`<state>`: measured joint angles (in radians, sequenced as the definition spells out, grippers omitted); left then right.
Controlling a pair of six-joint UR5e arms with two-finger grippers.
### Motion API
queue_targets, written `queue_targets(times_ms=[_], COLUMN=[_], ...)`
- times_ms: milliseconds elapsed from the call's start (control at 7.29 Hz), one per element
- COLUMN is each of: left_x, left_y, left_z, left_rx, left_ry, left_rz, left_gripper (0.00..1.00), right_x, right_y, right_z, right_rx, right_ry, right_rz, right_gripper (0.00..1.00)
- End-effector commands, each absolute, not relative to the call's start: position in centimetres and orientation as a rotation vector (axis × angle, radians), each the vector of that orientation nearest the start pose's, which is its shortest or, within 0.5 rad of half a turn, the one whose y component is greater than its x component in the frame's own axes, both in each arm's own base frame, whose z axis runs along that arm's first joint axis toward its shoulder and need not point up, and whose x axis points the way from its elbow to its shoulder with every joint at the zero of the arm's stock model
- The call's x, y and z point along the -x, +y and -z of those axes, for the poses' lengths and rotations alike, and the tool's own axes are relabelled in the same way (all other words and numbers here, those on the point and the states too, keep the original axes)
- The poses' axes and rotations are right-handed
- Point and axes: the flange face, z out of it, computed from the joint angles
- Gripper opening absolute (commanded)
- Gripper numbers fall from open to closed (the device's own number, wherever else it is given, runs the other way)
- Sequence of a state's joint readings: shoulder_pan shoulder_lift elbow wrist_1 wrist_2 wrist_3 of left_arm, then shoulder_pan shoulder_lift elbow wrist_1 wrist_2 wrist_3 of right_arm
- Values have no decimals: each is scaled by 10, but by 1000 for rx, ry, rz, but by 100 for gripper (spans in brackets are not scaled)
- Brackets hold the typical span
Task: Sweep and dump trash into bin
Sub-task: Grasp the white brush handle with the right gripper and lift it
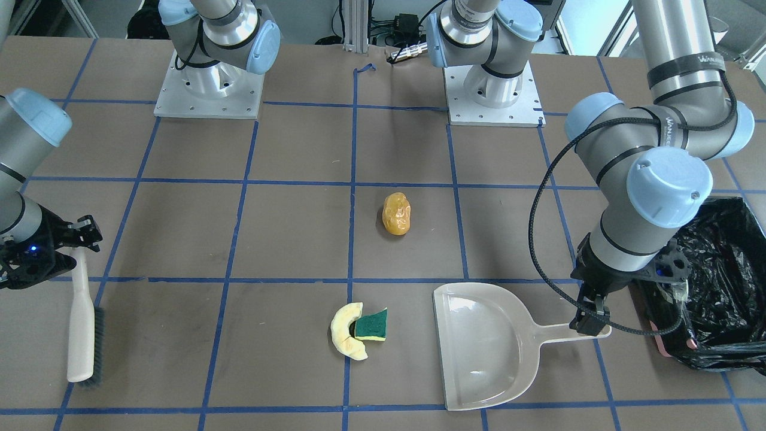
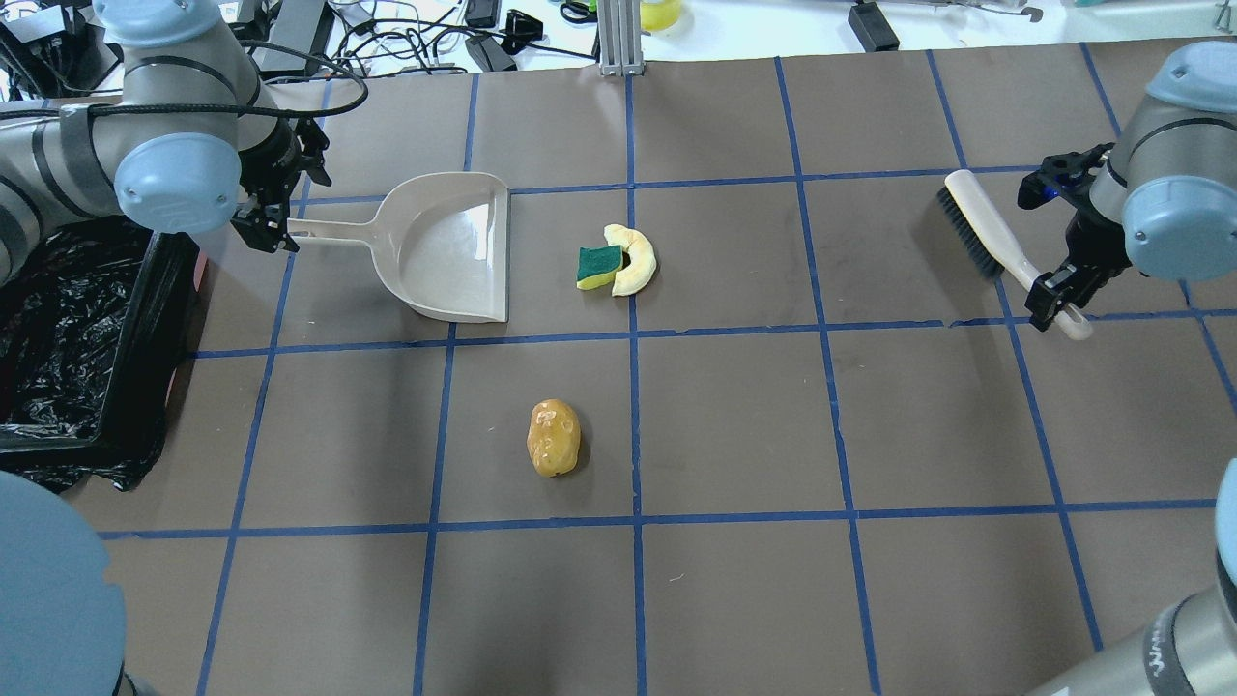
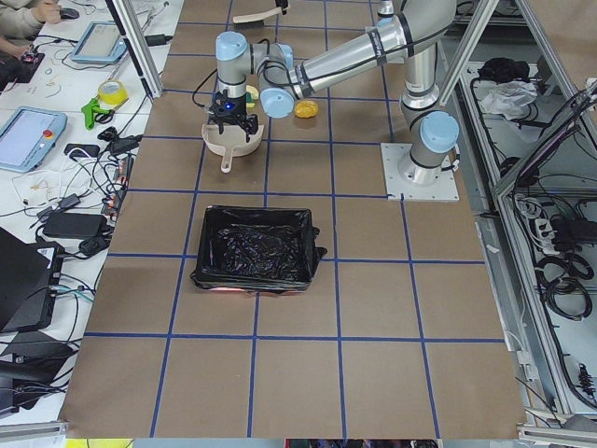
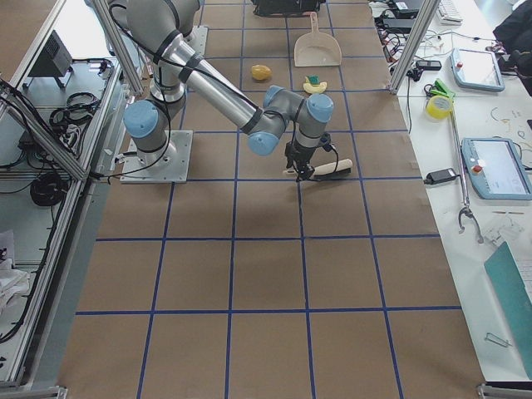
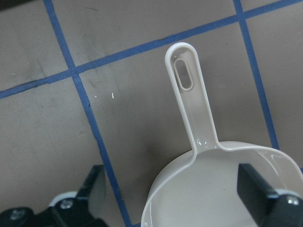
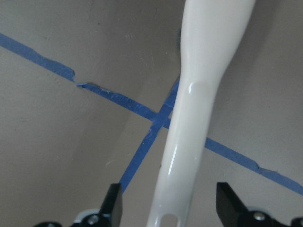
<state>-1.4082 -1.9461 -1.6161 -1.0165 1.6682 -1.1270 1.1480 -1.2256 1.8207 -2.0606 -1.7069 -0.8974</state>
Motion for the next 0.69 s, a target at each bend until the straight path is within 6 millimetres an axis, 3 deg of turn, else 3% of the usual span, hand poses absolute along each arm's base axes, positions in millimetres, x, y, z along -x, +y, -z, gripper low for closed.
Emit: queue_targets(times_ms=[0, 275, 549], left_x=[17, 11, 8], left_y=[-661, -670, -680], left_z=[-290, -268, -248], left_rx=[1916, 1890, 1887], left_ry=[2458, 2422, 2397], left_rz=[293, 286, 287], left_gripper=[99, 99, 99], right_x=[122, 123, 113], right_y=[-556, -560, -561], right_z=[-234, -242, -256], right_rx=[721, 677, 511], right_ry=[3095, 3118, 3168], right_rz=[-277, -259, -220], right_gripper=[22, 7, 6])
